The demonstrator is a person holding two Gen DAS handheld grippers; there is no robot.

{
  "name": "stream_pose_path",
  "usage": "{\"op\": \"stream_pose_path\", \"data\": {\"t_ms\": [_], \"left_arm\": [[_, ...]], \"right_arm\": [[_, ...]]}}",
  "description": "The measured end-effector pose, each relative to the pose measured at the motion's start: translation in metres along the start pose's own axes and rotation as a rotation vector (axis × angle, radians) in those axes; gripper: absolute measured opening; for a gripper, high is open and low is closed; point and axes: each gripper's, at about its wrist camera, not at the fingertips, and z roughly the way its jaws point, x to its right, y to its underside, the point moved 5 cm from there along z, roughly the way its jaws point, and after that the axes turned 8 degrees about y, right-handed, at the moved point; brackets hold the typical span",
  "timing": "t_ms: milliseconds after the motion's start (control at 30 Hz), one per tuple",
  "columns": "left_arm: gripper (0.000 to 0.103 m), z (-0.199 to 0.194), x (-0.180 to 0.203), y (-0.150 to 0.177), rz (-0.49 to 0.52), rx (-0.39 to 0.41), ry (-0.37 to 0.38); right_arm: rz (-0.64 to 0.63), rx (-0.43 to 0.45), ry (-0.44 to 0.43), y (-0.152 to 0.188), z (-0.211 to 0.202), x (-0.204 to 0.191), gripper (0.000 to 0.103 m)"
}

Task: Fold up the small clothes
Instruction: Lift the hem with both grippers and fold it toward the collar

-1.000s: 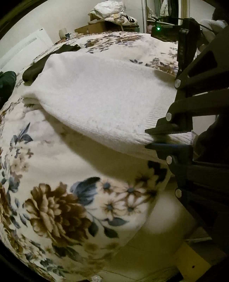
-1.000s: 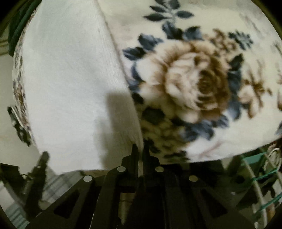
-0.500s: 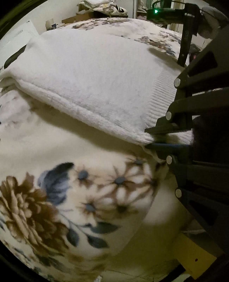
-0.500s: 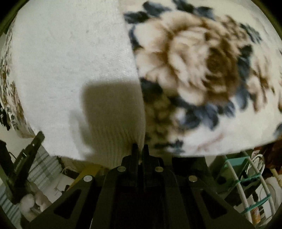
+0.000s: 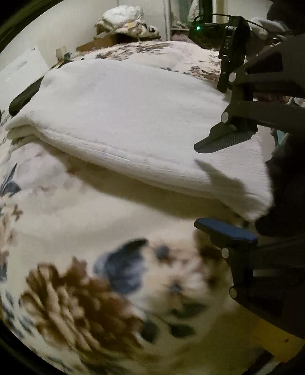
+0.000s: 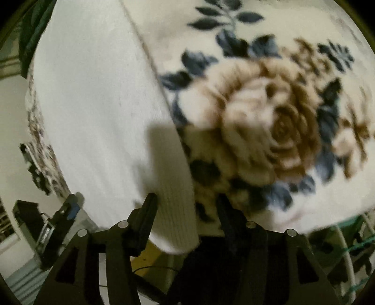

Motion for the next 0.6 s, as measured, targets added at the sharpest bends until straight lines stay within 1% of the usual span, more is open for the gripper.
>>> {"op": "stream_pose_path", "data": {"t_ms": [33,67,100,167,233,267,300,367,433,467,500,533,567,600], "left_arm": [[0.055,0.009,0.000,-0.003,0.005,-0.023,0.024],[0.055,0.017,0.002,-0.004,0.008,-0.043,0.041],[0.055,0.026,0.005,-0.004,0.015,-0.062,0.060],[0.056,0.028,0.011,-0.004,0.049,-0.062,0.055],[0.056,0.029,0.018,-0.002,0.071,-0.066,0.061],[0.056,0.029,0.019,-0.001,0.069,-0.066,0.067],[0.056,0.028,0.020,0.001,0.056,-0.066,0.089],[0.056,0.029,0.020,0.006,0.023,-0.070,0.126],[0.056,0.030,0.021,0.009,0.019,-0.072,0.130],[0.056,0.031,0.024,0.010,0.025,-0.075,0.125],[0.055,0.033,0.027,0.011,0.032,-0.076,0.116],[0.053,0.033,0.030,0.011,0.041,-0.076,0.106],[0.030,0.034,0.032,0.010,0.044,-0.078,0.103],[0.014,0.034,0.034,0.010,0.040,-0.088,0.093]], "right_arm": [[0.001,0.002,-0.024,-0.002,0.002,-0.001,0.061],[0.002,0.007,-0.046,-0.005,0.001,-0.005,0.069],[-0.003,0.011,-0.072,-0.007,0.002,-0.009,0.074],[-0.024,0.008,-0.112,-0.006,0.002,-0.012,0.074],[-0.028,-0.014,-0.172,-0.002,0.005,-0.015,0.073],[-0.027,-0.026,-0.186,-0.002,0.006,-0.018,0.070],[-0.021,-0.040,-0.206,0.000,0.009,-0.024,0.066],[-0.005,-0.053,-0.231,0.000,0.013,-0.027,0.063],[0.011,-0.053,-0.247,0.004,0.016,-0.034,0.057],[0.016,-0.056,-0.243,0.005,0.019,-0.036,0.044],[0.017,-0.063,-0.231,0.006,0.022,-0.038,0.026],[0.024,-0.064,-0.232,0.006,0.023,-0.045,0.021],[0.034,-0.060,-0.234,0.006,0.023,-0.047,0.019],[0.037,-0.056,-0.231,0.006,0.022,-0.050,0.018]]}}
